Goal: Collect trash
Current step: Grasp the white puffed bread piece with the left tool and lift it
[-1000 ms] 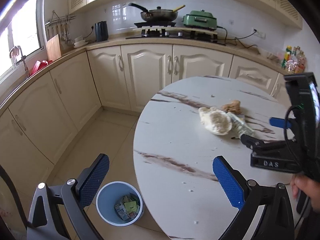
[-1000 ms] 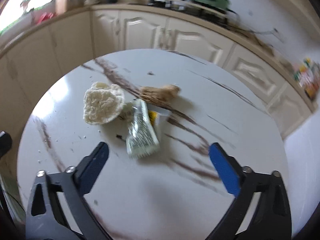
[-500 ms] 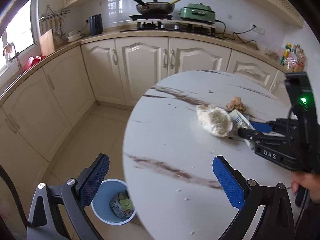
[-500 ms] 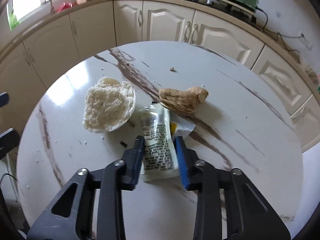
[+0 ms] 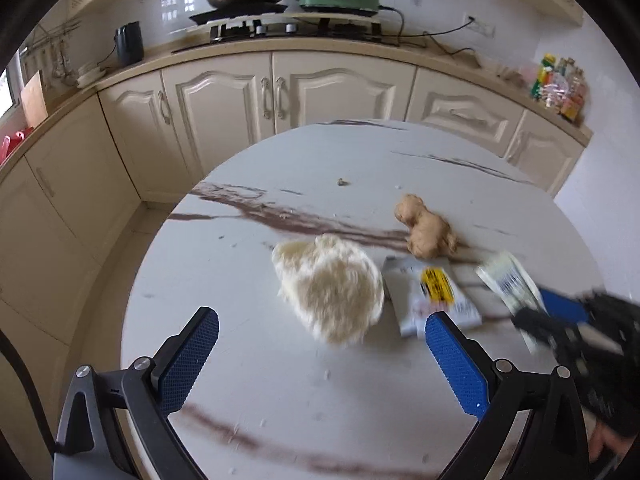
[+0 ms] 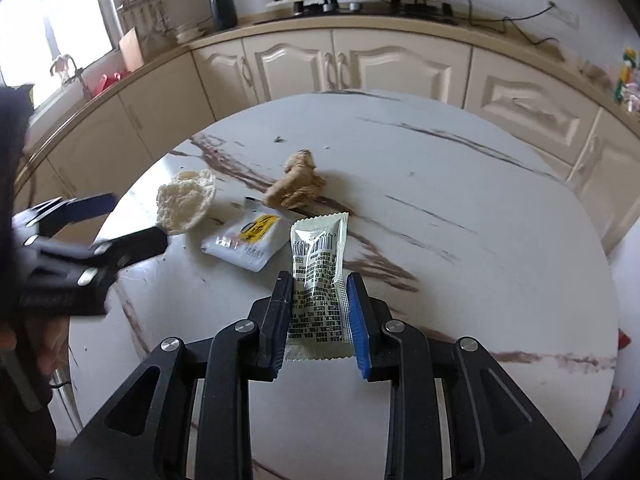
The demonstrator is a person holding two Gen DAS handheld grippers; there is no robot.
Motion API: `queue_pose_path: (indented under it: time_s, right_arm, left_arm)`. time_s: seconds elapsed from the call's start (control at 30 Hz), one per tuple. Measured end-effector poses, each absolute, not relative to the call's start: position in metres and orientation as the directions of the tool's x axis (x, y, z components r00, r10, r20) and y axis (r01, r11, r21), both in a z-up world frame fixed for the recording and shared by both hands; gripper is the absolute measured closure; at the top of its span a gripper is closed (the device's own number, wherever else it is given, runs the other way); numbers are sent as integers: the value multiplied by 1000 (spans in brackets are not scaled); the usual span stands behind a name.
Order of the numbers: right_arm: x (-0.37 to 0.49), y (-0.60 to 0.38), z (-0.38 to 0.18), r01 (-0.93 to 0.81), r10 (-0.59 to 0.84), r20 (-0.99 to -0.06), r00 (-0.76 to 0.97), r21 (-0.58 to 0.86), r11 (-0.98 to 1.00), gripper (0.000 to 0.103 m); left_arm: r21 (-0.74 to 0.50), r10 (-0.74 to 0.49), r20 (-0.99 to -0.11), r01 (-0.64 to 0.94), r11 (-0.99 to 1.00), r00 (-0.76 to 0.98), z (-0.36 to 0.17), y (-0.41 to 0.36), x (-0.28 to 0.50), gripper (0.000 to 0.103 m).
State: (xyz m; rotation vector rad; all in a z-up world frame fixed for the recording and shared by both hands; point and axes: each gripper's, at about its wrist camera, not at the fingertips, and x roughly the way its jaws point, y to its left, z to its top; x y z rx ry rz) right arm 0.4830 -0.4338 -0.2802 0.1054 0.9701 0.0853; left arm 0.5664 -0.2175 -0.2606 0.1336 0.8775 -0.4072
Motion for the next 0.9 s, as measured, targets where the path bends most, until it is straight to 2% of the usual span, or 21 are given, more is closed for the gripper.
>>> queue_pose_path:
  time_s: [0.13,0.17,0.2,0.3,0.37,0.43,0.6,0.67,0.73,0.83,0.9]
  right_arm:
    - [479,-440,-280,-13,127,-809,573,147,989,77]
    - [479,-441,-281,-12,132,-807,575,153,988,77]
    - [480,-441,-281,-12,135,-806,576,156,988,77]
    - [480,-441,-283,-14,140,-805,577,162,987,77]
    - [480,-438,-283,-16,145,-801,580,167,986,77]
    - [479,-436,-283,-14,141,-801,582,164,986,88]
    - [476,-427,-282,-5,114,-811,574,136,991,90]
    - [475,-428,-284,-8,116,-809,576,137,991,80]
    - [479,-425,-288,-8,64,-826,559,72,997,36]
    - [486,-424,-296,-25,112,-841,529,117,993,41]
    - [488,-420,-302,-28,94,-856,508,92,995,42]
  left_arm:
    - [-46,-268,-795,386,921,544,-276,-235,593,3]
    - [-40,-255,-803,377,925,539,-279,-239,596,10]
    - [-36,-248,-808,376,926,534,-280,-241,599,25]
    - [-34,-246,-816,382,923,523,-289,-246,608,46]
    - [-64,-274,-815,391,918,510,-288,-244,607,50]
    - [-101,-312,-804,402,910,505,-283,-237,603,51]
    - [-113,-343,-783,423,899,519,-273,-219,583,53]
    - [-120,-357,-773,431,894,525,-269,-209,571,53]
    - [-129,-366,-767,433,892,527,-266,-199,559,53]
    - [-145,-382,-763,438,887,521,-261,-187,545,53]
    - [-146,-385,-759,439,887,525,-258,-179,535,53]
